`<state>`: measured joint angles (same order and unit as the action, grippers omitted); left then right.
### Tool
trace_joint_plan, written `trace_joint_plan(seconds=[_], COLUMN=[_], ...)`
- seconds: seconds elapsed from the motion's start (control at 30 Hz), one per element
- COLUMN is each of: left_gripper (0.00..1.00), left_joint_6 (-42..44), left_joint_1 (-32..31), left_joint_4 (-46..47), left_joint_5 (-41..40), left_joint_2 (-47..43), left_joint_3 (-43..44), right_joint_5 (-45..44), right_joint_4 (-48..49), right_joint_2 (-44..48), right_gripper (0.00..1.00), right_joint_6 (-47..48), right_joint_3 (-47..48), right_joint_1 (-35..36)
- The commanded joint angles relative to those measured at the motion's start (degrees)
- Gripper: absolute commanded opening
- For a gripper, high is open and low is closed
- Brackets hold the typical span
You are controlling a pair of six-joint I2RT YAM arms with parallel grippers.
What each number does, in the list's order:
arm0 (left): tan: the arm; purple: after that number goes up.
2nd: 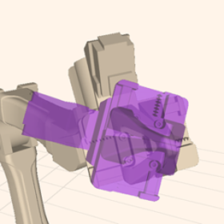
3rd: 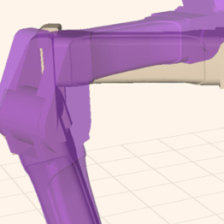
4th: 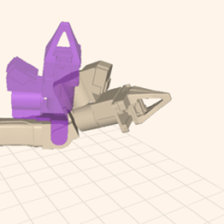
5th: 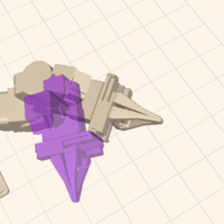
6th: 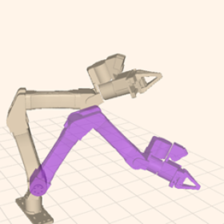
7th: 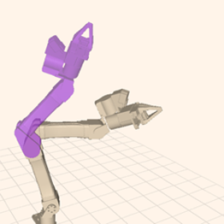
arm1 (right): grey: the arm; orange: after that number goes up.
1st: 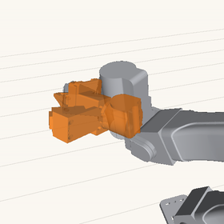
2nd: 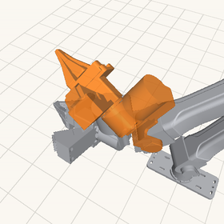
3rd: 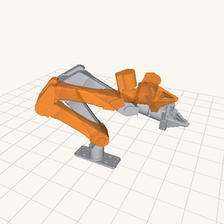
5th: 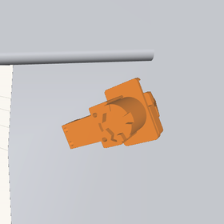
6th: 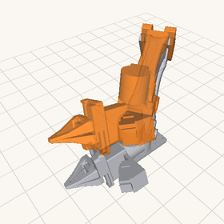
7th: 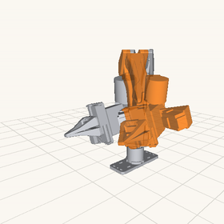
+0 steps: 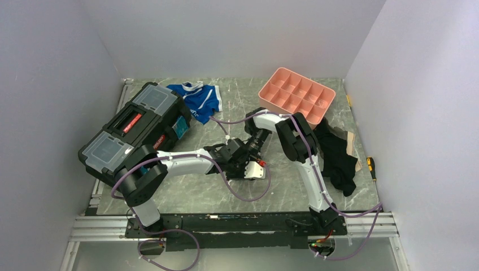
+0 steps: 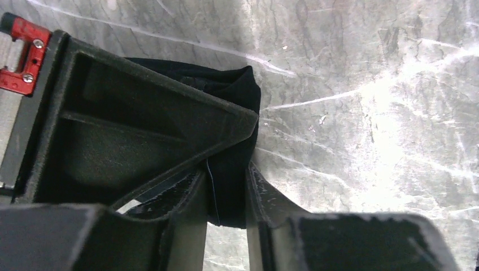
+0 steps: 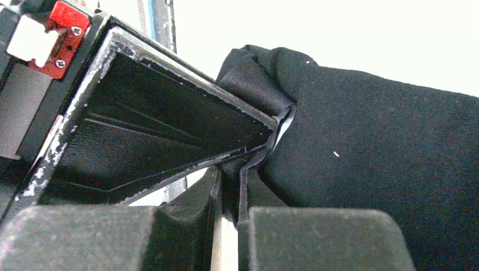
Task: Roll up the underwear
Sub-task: Roll the underwear to the center of the board.
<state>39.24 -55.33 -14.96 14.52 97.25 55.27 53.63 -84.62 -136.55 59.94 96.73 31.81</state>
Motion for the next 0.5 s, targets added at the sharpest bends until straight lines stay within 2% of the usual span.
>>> trace_joint_plan(seconds=[0.0, 0.07, 0.17, 0.23, 0.27, 0.47], left_gripper=[0.24, 0.17, 0.01, 0.0, 0.0, 0.0], left_joint_6=[-1.01, -1.06, -1.35, -1.11, -1.01, 0.1], left_joint_1=[-0.31, -0.32, 0.06, 0.69, 0.91, 2.73], left_joint_4=[-3.61, -4.45, -6.03, -7.31, -8.38, -11.98], left_joint_5=[1.41, 1.96, 4.5, 6.83, 7.77, 12.19], left_joint_2=[0.15, 0.26, 0.8, 1.32, 1.68, 3.6], left_joint_3=[1.26, 0.91, 0.84, 0.98, 1.53, 4.47], right_joint_5=[0.47, 0.39, 0.75, 0.81, 0.72, 0.28], right_joint_4=[0.18, 0.44, 0.85, 1.0, 1.3, 2.59], right_joint_2=[0.05, 0.4, 1.78, 3.05, 3.97, 9.34], right_gripper=[0.0, 0.02, 0.16, 0.33, 0.37, 0.42], right_joint_6=[1.28, 0.79, 0.0, -0.14, -0.55, -2.49], right_joint_3=[0.94, 0.85, 0.37, -0.15, -0.48, -2.24], right_joint_1=[0.07, -0.01, -0.53, -1.16, -1.53, -3.75])
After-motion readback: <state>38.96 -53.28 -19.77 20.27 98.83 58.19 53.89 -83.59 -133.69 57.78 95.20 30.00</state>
